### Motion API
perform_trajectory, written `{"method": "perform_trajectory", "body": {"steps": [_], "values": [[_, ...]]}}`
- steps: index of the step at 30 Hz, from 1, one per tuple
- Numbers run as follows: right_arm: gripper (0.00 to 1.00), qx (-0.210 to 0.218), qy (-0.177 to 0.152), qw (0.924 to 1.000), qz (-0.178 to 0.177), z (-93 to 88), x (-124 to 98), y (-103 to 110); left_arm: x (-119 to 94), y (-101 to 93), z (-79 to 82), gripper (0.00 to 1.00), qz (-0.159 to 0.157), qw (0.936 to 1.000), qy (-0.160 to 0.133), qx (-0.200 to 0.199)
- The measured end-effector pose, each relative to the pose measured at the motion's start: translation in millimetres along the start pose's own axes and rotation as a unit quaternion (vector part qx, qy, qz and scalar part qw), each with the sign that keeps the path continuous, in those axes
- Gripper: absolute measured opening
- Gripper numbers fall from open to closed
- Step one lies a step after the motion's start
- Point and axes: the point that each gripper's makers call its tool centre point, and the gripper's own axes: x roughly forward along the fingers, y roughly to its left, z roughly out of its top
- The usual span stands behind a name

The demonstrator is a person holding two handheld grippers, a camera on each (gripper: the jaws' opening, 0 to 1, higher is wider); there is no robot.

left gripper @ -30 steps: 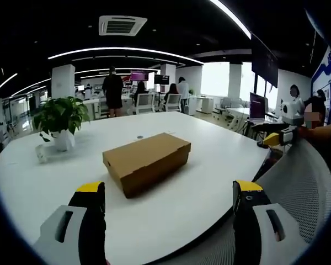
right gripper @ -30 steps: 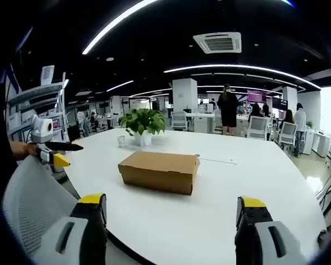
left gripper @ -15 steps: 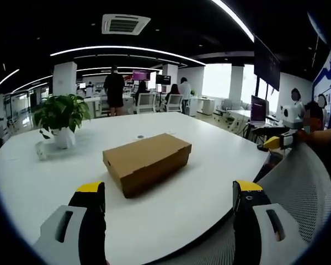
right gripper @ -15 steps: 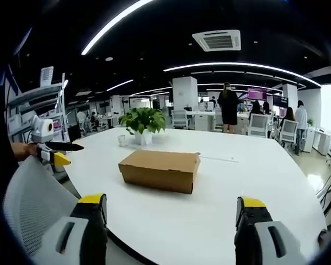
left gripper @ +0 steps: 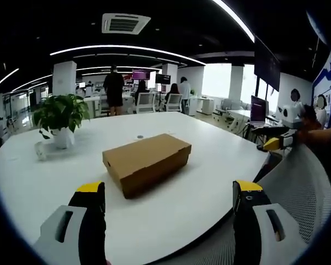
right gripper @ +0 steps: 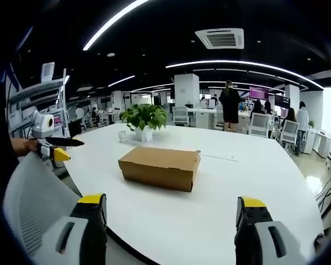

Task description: Operate the shoe box by opening the lid, removing the specified soft item, and placing it in the target area until the item is outside and the box remains undamaged.

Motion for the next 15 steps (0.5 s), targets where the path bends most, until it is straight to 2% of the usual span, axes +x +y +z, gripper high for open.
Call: {"method": "perform_trajectory", "body": {"steps": [15], "values": [[0.97, -0.024, 0.013, 0.9995, 0.015, 11.5, 12, -1, 5, 3.8, 2.9, 1.00, -0.006, 0.9999, 0.011, -0.007]]}}
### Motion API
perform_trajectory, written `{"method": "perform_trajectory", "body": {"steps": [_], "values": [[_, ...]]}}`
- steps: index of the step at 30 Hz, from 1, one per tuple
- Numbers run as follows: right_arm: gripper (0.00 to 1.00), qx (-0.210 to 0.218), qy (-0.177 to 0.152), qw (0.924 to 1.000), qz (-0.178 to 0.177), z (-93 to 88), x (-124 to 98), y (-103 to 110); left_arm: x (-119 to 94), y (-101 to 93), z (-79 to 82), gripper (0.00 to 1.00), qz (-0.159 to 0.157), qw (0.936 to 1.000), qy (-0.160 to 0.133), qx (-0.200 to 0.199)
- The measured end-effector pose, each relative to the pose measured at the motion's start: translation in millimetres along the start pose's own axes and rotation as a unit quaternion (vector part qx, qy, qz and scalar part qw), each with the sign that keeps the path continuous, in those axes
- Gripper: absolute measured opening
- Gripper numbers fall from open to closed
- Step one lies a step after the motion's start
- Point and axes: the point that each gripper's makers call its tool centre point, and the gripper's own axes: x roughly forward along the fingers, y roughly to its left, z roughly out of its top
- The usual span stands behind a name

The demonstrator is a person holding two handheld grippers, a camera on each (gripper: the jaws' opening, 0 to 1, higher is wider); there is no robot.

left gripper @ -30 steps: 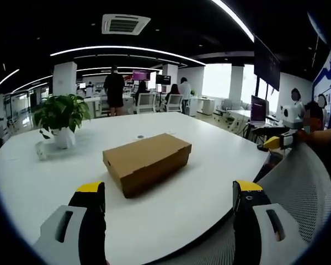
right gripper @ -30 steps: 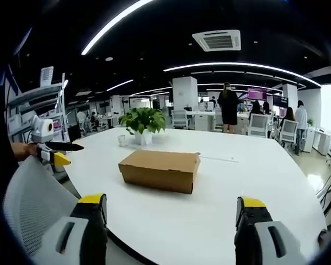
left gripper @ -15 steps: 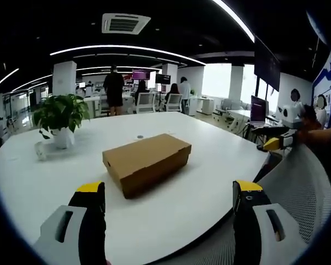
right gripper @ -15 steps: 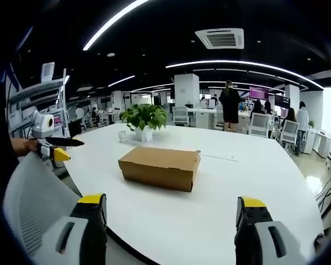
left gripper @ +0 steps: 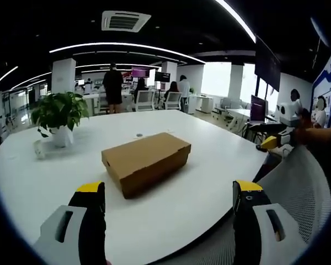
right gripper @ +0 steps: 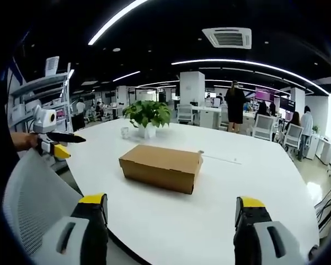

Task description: Operate the shoe box by opening the lid, removing the specified soft item, and placing it in the target area until the item is outside and the box remains undamaged.

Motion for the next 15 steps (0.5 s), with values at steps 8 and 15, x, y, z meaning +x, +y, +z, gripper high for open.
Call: {"method": "perform_trajectory", "body": {"steps": [8, 15], "values": [[0.95, -0.005, 0.008, 1.0000, 0.003, 1.2, 5, -7, 3, 11.8, 7.8, 1.00, 0.002, 1.0000, -0.001, -0.003], [0.95, -0.003, 0.018, 0.9998, 0.008, -3.2, 12, -12, 10, 23.3, 7.6, 1.00, 0.005, 1.0000, 0.006, 0.003]]}}
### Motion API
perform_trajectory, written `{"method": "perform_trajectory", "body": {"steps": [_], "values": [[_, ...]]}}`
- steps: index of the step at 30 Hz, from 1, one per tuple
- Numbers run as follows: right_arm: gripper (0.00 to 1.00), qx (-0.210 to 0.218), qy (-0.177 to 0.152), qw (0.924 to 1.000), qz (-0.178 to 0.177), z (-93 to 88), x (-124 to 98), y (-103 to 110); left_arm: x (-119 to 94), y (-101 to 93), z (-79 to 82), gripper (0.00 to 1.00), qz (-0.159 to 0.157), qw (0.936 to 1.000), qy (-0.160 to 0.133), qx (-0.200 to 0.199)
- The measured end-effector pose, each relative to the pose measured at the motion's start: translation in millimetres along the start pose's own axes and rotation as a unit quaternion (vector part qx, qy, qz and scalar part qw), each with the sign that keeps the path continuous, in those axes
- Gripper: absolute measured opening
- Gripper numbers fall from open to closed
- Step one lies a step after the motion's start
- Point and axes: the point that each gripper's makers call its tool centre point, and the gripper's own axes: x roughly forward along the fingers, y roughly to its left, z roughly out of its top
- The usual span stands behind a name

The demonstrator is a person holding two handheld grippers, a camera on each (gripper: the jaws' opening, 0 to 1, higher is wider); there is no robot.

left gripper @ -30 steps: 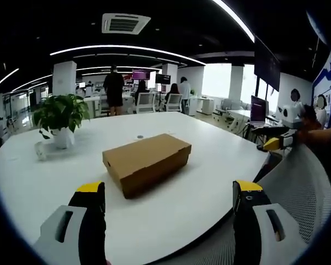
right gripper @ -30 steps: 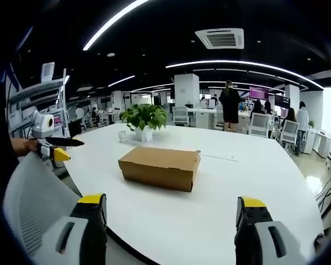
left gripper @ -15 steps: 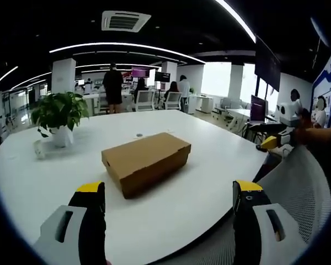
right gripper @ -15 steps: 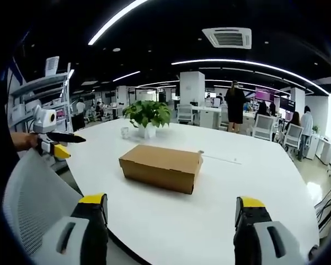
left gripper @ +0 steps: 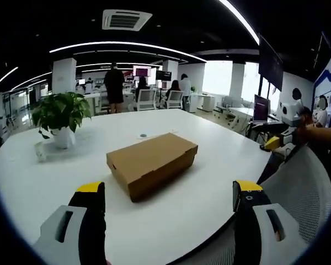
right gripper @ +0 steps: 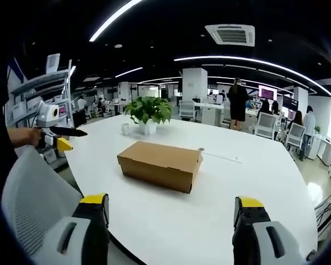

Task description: Operate the shoe box by opening the lid, removing the specified soft item, and placing it in the target area until the item is outside and the box remains undamaged.

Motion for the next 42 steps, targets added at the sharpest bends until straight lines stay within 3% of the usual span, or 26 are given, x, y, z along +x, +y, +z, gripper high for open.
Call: {"method": "perform_trajectory", "body": {"steps": [12, 31, 42], "values": [[0.94, -0.006, 0.006, 1.0000, 0.003, -3.4, 14, -7, 24, 6.7, 0.6, 0.99, -0.008, 1.0000, 0.000, 0.002], [0.91, -0.015, 0.020, 0.9996, 0.011, -15.8, 43, -29, 61, 24.7, -14.6, 0.96, -0.003, 0.9998, 0.012, -0.018], [0.87, -0.036, 0.014, 0.9989, 0.027, -13.5, 68, -34, 74, 33.5, -19.6, 0.93, 0.001, 0.9997, 0.018, -0.016]]}}
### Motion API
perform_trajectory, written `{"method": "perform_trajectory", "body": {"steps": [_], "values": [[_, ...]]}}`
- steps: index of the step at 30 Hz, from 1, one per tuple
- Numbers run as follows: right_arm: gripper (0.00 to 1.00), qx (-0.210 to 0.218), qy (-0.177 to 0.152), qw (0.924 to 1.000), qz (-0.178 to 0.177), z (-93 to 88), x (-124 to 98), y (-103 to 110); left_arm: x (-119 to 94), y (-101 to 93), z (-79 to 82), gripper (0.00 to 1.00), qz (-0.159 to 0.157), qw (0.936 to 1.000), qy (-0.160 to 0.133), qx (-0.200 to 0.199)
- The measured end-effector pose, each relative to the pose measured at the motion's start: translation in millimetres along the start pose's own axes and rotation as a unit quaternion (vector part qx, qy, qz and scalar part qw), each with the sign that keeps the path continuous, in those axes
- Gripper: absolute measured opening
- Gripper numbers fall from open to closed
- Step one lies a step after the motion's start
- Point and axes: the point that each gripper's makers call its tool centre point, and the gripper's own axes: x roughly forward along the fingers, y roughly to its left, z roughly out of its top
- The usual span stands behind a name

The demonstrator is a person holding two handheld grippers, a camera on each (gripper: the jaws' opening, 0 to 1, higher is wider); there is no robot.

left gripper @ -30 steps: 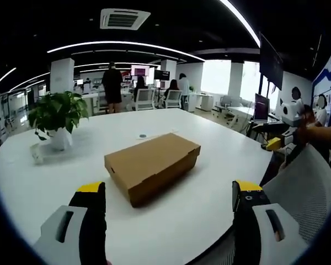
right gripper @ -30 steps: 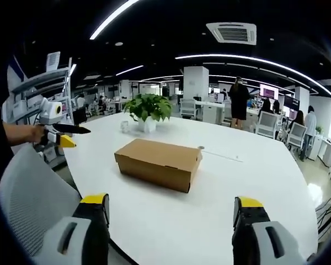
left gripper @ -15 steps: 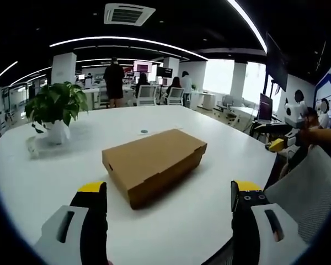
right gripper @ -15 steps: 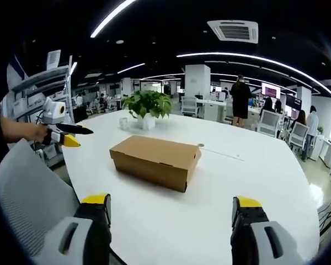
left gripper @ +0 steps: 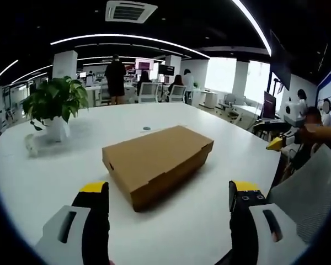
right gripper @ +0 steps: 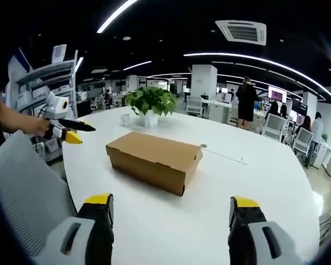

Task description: Operate the shoe box by opening the lid, removing the specified soft item, and placing it in the target area until the item is outside and the box remains undamaged.

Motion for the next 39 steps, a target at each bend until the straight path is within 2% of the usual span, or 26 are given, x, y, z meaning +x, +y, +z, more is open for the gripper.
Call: {"method": "perform_trajectory", "body": {"steps": [5, 18, 27, 39], "values": [[0.84, -0.005, -0.017, 0.9998, 0.010, 4.2, 14, -1, 8, 8.1, 0.8, 0.88, 0.011, 0.9999, -0.001, -0.003], [0.75, -0.035, 0.001, 0.9988, 0.033, -5.9, 48, -4, 27, 23.7, -12.4, 0.83, 0.023, 0.9995, 0.020, -0.004], [0.66, -0.053, 0.012, 0.9971, 0.054, -14.6, 69, -2, 41, 37.2, -18.9, 0.78, 0.031, 0.9990, 0.028, -0.019], [0.59, -0.053, 0.020, 0.9965, 0.062, -10.2, 106, -7, 63, 39.0, -27.2, 0.75, 0.032, 0.9983, 0.046, -0.016]]}}
